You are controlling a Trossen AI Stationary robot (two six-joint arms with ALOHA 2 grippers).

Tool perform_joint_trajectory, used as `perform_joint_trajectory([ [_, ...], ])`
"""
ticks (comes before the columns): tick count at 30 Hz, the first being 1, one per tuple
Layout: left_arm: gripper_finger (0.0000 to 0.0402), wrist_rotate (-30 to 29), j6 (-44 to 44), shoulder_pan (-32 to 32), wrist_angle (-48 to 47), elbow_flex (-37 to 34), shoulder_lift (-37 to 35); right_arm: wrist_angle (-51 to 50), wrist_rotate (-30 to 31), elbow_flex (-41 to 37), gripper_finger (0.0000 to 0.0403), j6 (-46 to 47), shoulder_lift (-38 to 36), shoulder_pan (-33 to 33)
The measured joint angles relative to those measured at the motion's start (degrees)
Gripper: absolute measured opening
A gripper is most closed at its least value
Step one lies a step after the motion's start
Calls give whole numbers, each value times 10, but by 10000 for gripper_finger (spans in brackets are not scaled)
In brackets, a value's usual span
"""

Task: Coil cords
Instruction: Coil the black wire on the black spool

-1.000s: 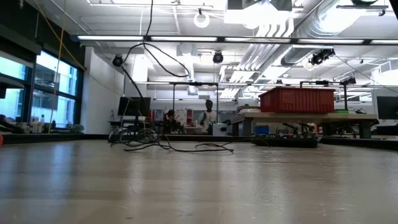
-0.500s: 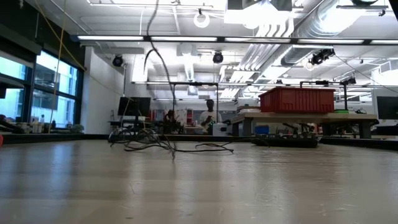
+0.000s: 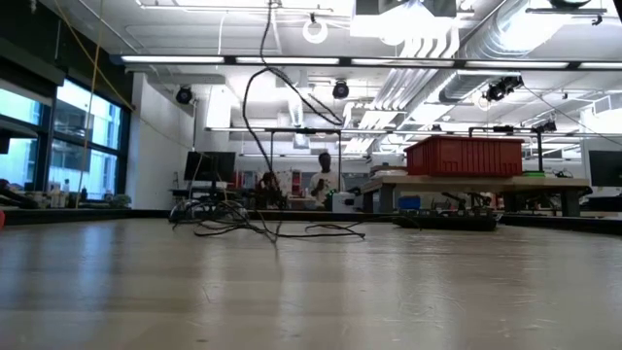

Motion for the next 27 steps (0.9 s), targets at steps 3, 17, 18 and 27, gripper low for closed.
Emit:
perform_joint_trajectory([
  [3,0,-7,81,0,-36,0,-14,-45,-1,-1,0,8,-12,-10],
  [17,0,-147,496,2,-185,0,5,-267,-137,0,26,106,-107,-52],
  [18,0,-146,518,2,-182,0,12,-278,-138,0,38,106,-107,-49],
  [27,0,-145,589,2,-160,-1,50,-319,-75,-1,144,42,-105,-11],
])
